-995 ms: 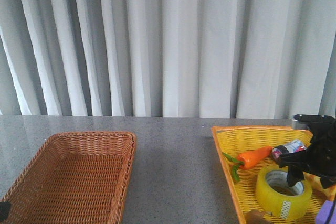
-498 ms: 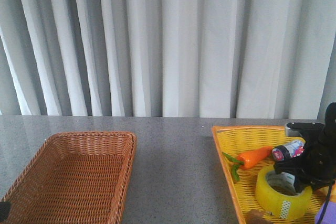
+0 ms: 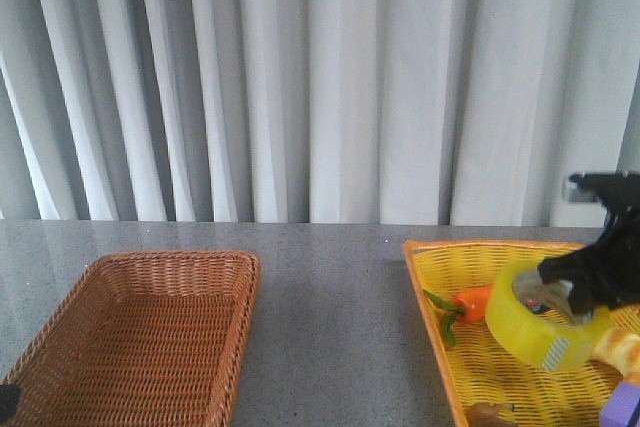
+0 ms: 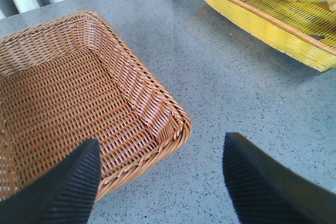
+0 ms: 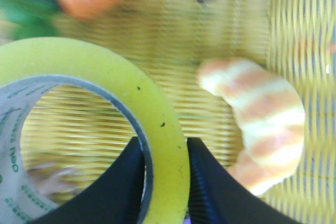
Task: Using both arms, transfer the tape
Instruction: 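Grasp the tape roll with the right gripper and lift it out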
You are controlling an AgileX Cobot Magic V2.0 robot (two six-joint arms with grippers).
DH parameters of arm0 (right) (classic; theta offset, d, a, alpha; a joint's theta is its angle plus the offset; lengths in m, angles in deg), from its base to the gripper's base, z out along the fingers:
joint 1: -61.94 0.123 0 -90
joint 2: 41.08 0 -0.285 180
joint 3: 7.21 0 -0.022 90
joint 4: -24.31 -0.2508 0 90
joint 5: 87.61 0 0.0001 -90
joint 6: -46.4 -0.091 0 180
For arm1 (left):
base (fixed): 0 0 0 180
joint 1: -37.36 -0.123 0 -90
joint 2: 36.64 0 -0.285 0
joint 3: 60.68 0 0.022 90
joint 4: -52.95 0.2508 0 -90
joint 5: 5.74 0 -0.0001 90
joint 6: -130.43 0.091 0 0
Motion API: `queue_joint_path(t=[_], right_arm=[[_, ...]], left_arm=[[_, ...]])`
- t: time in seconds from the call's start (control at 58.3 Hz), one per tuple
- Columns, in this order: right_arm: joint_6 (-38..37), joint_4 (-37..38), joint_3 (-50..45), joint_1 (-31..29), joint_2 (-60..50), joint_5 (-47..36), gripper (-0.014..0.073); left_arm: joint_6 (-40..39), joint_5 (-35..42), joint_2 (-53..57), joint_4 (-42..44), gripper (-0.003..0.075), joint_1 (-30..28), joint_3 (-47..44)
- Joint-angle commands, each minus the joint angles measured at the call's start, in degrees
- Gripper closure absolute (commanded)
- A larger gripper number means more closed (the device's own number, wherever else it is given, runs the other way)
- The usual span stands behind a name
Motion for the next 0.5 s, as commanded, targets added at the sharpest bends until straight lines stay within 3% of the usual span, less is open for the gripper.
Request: queue_joint_path(t=[0.0, 0.223, 0.343, 0.48], right_arm=[[7.9, -10.7, 2.0, -0.1, -6.2, -2.8, 0.0482], [24.4, -32.4, 2.0, 5.6, -7.2, -5.0, 0.0454], [27.9, -33.2, 2.0, 12.8, -5.5, -9.1, 0.0452], [26.8, -27.1, 2.0, 20.1, -2.4, -13.4, 0.0448]], left_arm=[[-0.1, 4.3, 0.0, -1.1, 0.0231, 0.4, 1.9], [-0.1, 4.3, 0.0, -1.1, 0.0231, 0.4, 1.9], [-0.1, 4.3, 0.0, -1.1, 0.0231, 0.4, 1.9], [-0.1, 4.3, 0.0, -1.1, 0.0231, 0.4, 1.9]])
